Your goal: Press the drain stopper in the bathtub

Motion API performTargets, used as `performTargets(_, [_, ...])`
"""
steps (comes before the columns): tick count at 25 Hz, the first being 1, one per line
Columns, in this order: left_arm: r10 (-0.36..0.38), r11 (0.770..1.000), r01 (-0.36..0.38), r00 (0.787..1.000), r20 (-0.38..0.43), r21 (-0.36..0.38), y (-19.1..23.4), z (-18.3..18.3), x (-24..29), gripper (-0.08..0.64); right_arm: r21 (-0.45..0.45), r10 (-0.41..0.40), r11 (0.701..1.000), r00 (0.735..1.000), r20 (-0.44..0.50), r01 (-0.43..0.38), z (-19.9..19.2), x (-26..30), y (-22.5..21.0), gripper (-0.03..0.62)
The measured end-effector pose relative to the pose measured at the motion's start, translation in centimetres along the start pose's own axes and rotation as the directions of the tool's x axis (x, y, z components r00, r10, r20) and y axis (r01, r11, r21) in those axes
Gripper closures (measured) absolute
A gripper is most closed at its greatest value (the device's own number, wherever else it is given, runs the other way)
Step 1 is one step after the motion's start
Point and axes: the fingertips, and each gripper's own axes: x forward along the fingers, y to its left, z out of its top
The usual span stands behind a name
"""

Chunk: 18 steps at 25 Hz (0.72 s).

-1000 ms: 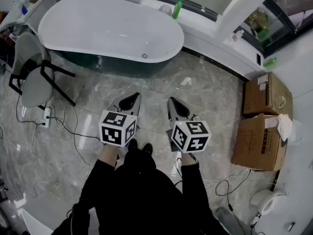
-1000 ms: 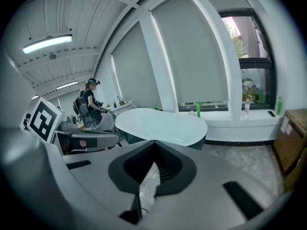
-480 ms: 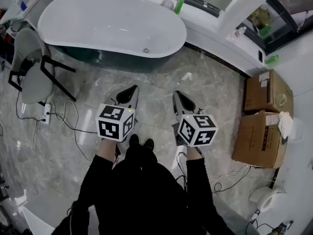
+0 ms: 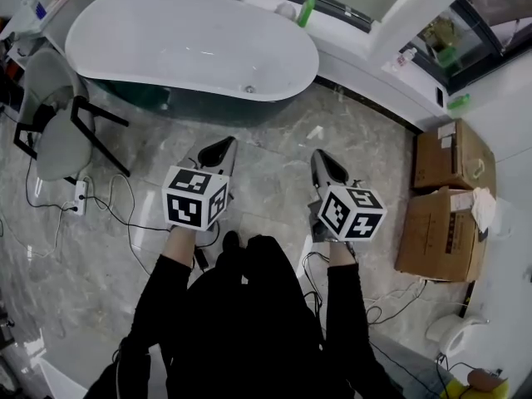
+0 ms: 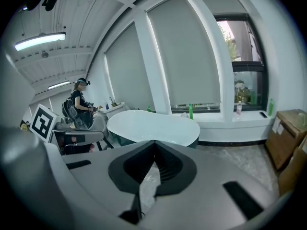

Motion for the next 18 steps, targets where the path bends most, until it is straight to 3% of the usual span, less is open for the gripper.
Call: performTargets(18, [0.015,1.000,-0.015,1.000,-0.006,-0.007,2.8,2.8,6.0,0.555,-0.046,0.042,0.998,0.998,-0.036,-0.044,3.6,6.3,-2.0,0.589])
